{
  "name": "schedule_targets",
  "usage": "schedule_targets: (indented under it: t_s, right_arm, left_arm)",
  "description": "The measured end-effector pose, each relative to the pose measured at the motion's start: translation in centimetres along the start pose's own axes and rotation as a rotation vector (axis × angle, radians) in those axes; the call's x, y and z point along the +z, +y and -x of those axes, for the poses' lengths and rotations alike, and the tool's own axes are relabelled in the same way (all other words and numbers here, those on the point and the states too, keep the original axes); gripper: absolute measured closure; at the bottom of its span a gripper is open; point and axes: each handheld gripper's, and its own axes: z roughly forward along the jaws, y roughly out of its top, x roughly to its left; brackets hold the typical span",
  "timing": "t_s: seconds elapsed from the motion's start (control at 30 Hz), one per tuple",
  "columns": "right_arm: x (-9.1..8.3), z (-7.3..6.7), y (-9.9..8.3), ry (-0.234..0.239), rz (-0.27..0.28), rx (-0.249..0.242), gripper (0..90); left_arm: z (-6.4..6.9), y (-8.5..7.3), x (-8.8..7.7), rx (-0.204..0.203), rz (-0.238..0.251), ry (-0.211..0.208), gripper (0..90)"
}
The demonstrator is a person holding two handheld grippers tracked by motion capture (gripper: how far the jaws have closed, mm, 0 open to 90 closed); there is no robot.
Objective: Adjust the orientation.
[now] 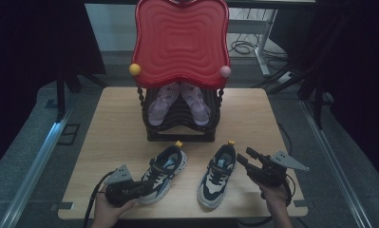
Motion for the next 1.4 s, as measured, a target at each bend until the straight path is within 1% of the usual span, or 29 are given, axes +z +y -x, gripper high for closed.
schedule_targets:
  t_s: [0.07, 0.17, 0.23, 0.33, 0.4, 0.5, 0.63, 0.77, 0.9, 1.0, 1.23, 1.33, 1.37, 1.4]
  right_arm:
    - [0.1, 0.0, -0.1, 0.000, -0.004, 0.000, 47.9]
    - [0.3, 0.2, -0.3, 0.000, -0.014, -0.003, 47.9]
    - [0.4, 0.1, -0.3, 0.000, -0.017, 0.004, 47.9]
    - [0.5, 0.0, -0.4, 0.006, -0.023, -0.003, 47.9]
    - [0.5, -0.1, -0.4, 0.006, -0.022, -0.003, 47.9]
    - [0.6, -0.3, -0.3, 0.013, -0.024, -0.009, 47.9]
    - [0.8, -0.4, -0.4, 0.019, -0.030, -0.014, 47.9]
    - [0.9, -0.5, -0.4, 0.020, -0.034, -0.014, 47.9]
    - [1.0, -0.5, -0.5, 0.019, -0.037, -0.016, 47.9]
    - [1.0, -0.6, -0.4, 0.021, -0.034, -0.016, 47.9]
    - [0.9, -0.7, -0.4, 0.021, -0.030, -0.022, 47.9]
    - [0.9, -0.6, -0.4, 0.030, -0.027, -0.011, 47.5]
    - [0.9, -0.6, -0.3, 0.036, -0.024, 0.002, 47.5]
    - [0.9, -0.6, -0.3, 0.036, -0.021, 0.004, 47.5]
  left_arm:
    - [0.2, -0.1, 0.5, 0.007, -0.021, 0.001, 89.3]
    - [0.4, -0.4, 1.3, 0.007, -0.049, -0.001, 89.3]
    - [0.8, -0.6, 1.7, 0.020, -0.061, 0.021, 89.3]
    - [1.2, -0.7, 2.2, 0.031, -0.073, 0.015, 89.5]
    - [1.4, -0.8, 2.5, 0.035, -0.072, 0.017, 89.6]
    - [1.9, -0.9, 2.9, 0.050, -0.084, 0.023, 89.6]
    - [2.3, -0.9, 3.3, 0.058, -0.093, 0.006, 89.5]
    - [2.4, -1.1, 3.6, 0.057, -0.105, -0.005, 89.5]
    - [2.6, -1.1, 3.7, 0.067, -0.114, -0.009, 89.4]
    - [2.6, -1.2, 3.9, 0.066, -0.121, -0.009, 89.5]
    - [2.3, -1.5, 4.3, 0.048, -0.144, -0.015, 89.4]
    - [1.9, -1.4, 4.0, 0.039, -0.142, -0.011, 89.0]
    - [1.7, -1.4, 3.9, 0.032, -0.140, -0.016, 89.1]
    - [1.6, -1.4, 3.8, 0.027, -0.139, -0.019, 89.2]
